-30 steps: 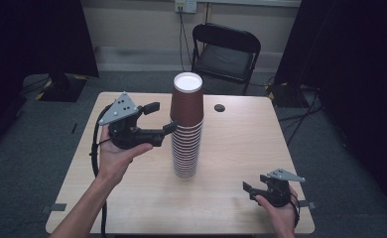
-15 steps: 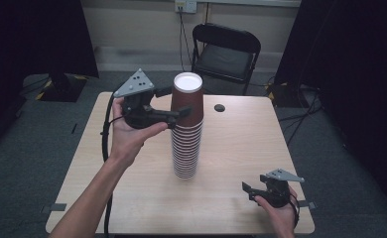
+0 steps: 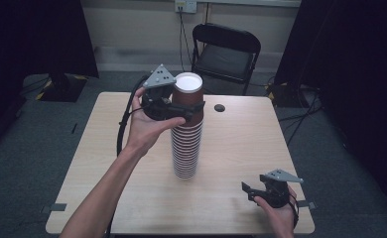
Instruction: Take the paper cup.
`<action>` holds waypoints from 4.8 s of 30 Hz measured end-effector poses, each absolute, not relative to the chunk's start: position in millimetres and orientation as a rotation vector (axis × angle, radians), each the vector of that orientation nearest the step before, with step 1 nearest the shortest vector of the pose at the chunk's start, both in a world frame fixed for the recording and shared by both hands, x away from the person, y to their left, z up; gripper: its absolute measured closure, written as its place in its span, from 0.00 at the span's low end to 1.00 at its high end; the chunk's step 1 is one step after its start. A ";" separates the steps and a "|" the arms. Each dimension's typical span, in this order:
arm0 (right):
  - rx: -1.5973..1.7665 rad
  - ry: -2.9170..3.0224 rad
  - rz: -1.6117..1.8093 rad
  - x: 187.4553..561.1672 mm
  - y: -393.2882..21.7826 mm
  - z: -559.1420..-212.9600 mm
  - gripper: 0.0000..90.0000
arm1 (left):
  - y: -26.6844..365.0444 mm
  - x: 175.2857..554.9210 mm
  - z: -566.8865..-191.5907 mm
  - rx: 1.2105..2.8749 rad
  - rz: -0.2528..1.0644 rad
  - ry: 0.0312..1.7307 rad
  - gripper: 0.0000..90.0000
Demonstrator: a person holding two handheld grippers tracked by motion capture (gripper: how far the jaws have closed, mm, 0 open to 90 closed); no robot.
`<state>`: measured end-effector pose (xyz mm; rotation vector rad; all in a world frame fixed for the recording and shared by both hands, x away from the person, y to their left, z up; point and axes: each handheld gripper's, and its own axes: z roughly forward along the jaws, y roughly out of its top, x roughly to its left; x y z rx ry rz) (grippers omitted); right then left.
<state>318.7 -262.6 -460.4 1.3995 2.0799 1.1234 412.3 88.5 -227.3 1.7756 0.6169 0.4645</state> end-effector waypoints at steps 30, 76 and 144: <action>1.426 2.063 1.102 318.8 -264.7 -460.9 0.26 | 85.8 422.8 -245.6 1.798 0.388 0.615 0.14; 1.396 2.044 1.138 316.0 -265.3 -457.7 0.23 | 93.9 413.1 -195.4 1.603 0.444 0.585 0.16; 1.336 2.071 1.150 315.8 -255.8 -457.3 0.25 | 189.1 379.1 -231.1 1.454 0.506 0.690 0.16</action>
